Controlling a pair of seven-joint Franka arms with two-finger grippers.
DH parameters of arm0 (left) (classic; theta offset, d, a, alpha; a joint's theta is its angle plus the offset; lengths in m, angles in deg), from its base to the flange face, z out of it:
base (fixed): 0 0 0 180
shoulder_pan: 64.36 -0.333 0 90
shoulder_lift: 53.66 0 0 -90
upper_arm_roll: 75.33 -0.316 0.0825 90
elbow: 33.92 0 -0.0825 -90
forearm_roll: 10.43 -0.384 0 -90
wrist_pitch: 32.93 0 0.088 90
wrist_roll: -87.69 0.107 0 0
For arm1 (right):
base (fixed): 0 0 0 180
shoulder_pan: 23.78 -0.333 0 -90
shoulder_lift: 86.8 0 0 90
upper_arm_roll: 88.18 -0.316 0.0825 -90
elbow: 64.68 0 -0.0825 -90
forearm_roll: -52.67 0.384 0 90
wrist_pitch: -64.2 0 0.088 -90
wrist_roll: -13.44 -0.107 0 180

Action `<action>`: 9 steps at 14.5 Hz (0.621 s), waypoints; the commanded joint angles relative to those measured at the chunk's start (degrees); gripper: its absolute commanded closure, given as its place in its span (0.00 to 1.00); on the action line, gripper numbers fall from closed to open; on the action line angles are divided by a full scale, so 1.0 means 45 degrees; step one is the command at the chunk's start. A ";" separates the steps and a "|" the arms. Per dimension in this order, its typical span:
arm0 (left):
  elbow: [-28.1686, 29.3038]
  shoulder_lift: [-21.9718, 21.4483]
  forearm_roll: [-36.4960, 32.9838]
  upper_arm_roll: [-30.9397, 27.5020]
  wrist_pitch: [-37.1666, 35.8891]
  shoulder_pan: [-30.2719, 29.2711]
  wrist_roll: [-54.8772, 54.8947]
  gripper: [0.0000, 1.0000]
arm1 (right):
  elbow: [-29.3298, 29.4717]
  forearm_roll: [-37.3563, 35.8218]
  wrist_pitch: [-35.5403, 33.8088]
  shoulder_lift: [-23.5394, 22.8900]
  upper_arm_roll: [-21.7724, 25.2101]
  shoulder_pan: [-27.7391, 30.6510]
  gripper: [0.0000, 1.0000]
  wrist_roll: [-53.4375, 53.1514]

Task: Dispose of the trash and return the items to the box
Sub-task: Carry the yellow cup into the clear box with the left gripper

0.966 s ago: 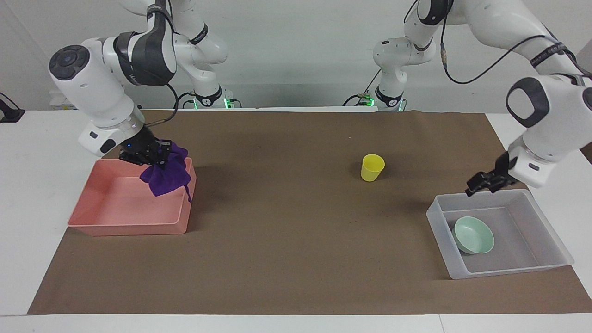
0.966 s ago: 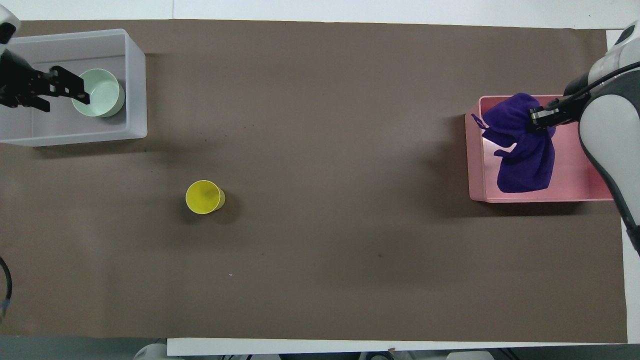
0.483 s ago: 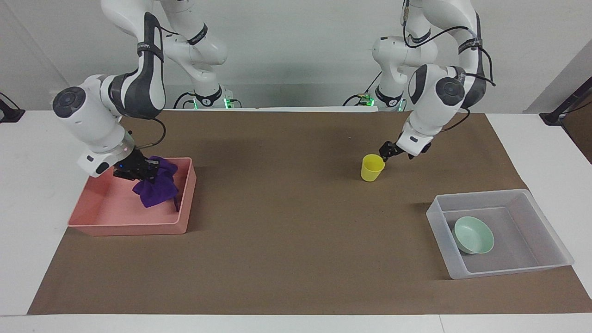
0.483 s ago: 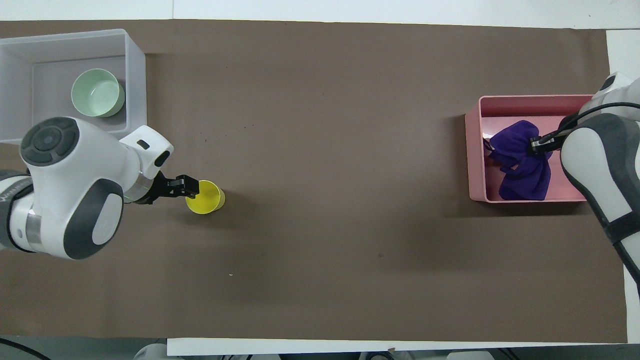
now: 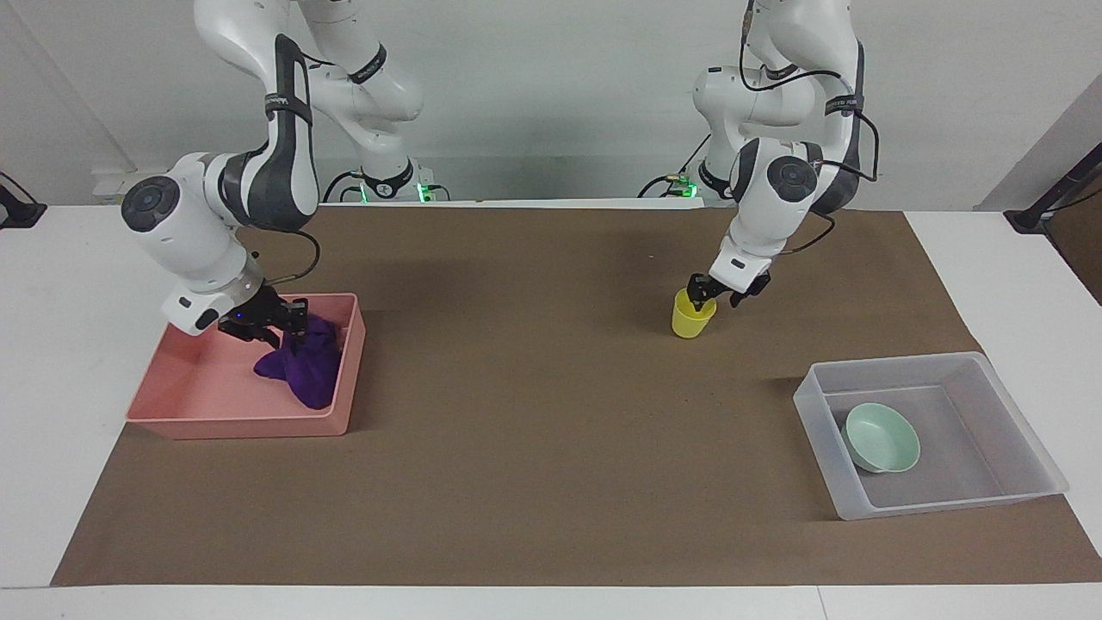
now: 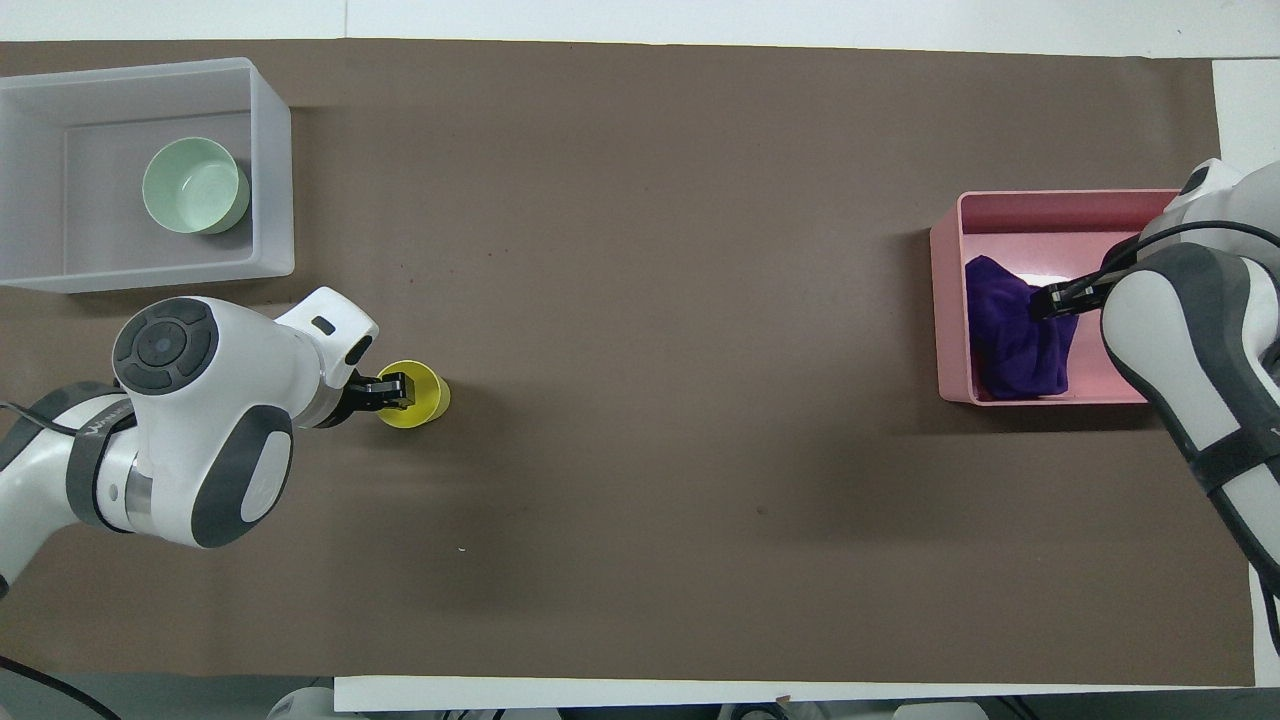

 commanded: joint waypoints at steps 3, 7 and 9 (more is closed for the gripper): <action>-0.0118 0.0028 0.0042 -0.0202 0.0276 0.0255 0.0008 1.00 | 0.0860 -0.0030 -0.1657 0.0627 -0.0346 -0.0143 0.01 -0.0723; -0.3291 0.0904 0.0062 -0.0280 -0.2118 -0.0483 0.0047 1.00 | 0.2638 -0.0010 -0.3963 0.0685 -0.0367 -0.0983 0.01 -0.2402; -0.5984 0.1664 0.0042 -0.0319 -0.3680 -0.1400 0.0376 1.00 | 0.3284 -0.0030 -0.5135 0.0996 -0.0367 -0.1335 0.01 -0.2910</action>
